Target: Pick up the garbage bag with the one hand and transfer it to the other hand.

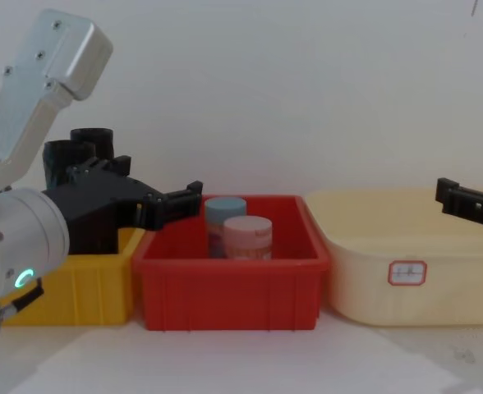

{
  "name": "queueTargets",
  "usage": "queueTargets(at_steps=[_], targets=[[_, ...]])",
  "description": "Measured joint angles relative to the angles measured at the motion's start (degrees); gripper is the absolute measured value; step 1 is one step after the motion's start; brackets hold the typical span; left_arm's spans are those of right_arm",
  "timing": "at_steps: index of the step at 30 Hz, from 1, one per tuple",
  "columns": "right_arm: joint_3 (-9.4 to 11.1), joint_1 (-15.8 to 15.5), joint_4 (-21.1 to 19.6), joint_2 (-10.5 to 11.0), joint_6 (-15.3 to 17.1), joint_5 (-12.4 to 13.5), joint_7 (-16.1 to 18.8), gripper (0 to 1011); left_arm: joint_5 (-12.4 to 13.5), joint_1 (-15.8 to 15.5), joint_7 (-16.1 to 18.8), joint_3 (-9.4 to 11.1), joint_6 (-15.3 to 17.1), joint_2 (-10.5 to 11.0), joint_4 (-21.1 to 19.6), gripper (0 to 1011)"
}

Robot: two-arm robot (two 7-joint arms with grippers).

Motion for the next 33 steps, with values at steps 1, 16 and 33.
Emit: queueTargets(at_steps=[1,16,33], targets=[[0.0,0.0,0.0,0.0,0.0,0.0,0.0,1000,0.0,0.0,0.0,0.0,0.0,0.0,0.0,1001],[0.0,0.0,0.0,0.0,0.0,0.0,0.0,1000,-1.67,2.94,-0.3,-1.59,3.15,1.38,-4.36,1001],[0.0,0.0,0.0,0.0,0.0,0.0,0.0,1000,-9.46,13.85,-1.07,-12.45,13.48,8.56,-17.44,1001]])
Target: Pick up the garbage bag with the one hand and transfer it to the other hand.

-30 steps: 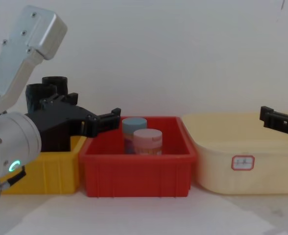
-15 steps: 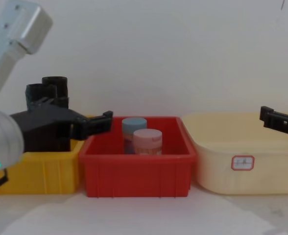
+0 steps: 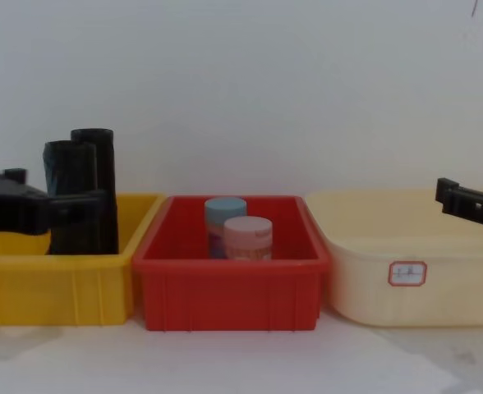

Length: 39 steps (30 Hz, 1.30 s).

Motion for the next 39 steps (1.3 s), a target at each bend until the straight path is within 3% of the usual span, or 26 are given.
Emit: queueTargets(at_steps=[6,13,24,39], targets=[[0.0,0.0,0.0,0.0,0.0,0.0,0.0,1000,-2.05,1.06,-1.33,-3.4,2.24,2.14,-0.95,1001],[0.0,0.0,0.0,0.0,0.0,0.0,0.0,1000,-3.45,0.71,-2.68,-5.16,4.1,3.34,-0.71,1001],[0.0,0.0,0.0,0.0,0.0,0.0,0.0,1000,-3.7,-1.46,-3.92,-5.3,6.31,3.72,1.41,1001],[0.0,0.0,0.0,0.0,0.0,0.0,0.0,1000,-2.09,-4.08,-4.17,-4.23,7.95,3.17,5.22,1001]])
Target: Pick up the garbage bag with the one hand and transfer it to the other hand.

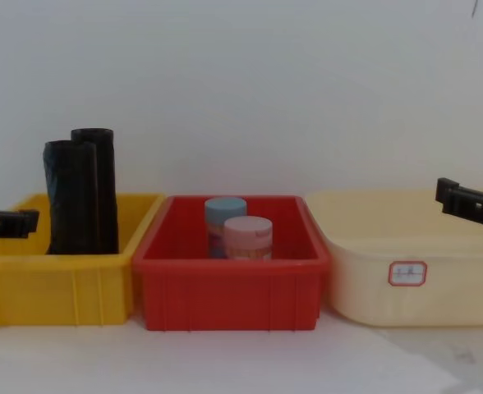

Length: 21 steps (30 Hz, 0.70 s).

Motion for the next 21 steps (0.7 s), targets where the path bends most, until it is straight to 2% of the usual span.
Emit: queueTargets(at_steps=[16,21], targets=[[0.0,0.0,0.0,0.0,0.0,0.0,0.0,1000,0.68,-0.34,-0.32,0.05,0.6,-0.39,0.72,1001],[0.0,0.0,0.0,0.0,0.0,0.0,0.0,1000,1.03,-1.35,-0.7,0.59,1.04,-0.76,1.29,1001]])
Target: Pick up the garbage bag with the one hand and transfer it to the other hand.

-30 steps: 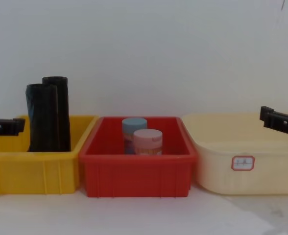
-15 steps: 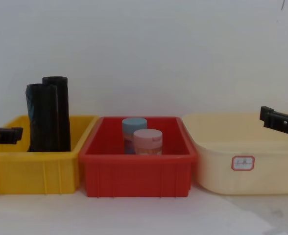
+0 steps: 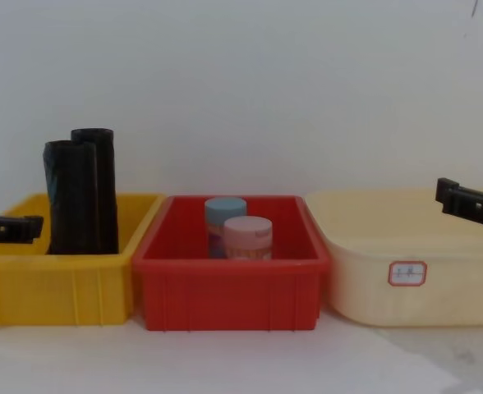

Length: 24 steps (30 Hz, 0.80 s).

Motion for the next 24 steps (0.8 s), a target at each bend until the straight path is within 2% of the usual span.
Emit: queueTargets(at_steps=[7,13,24], targets=[[0.0,0.0,0.0,0.0,0.0,0.0,0.0,1000,0.35,-2.16,-0.23,1.03,1.11,-1.2,2.07,1001],[0.0,0.0,0.0,0.0,0.0,0.0,0.0,1000,0.67,-4.88,-0.33,2.3,2.14,-3.06,5.26,1001],[0.0,0.0,0.0,0.0,0.0,0.0,0.0,1000,0.74,-8.3,-2.1,3.82,2.21,-5.24,9.26,1001]])
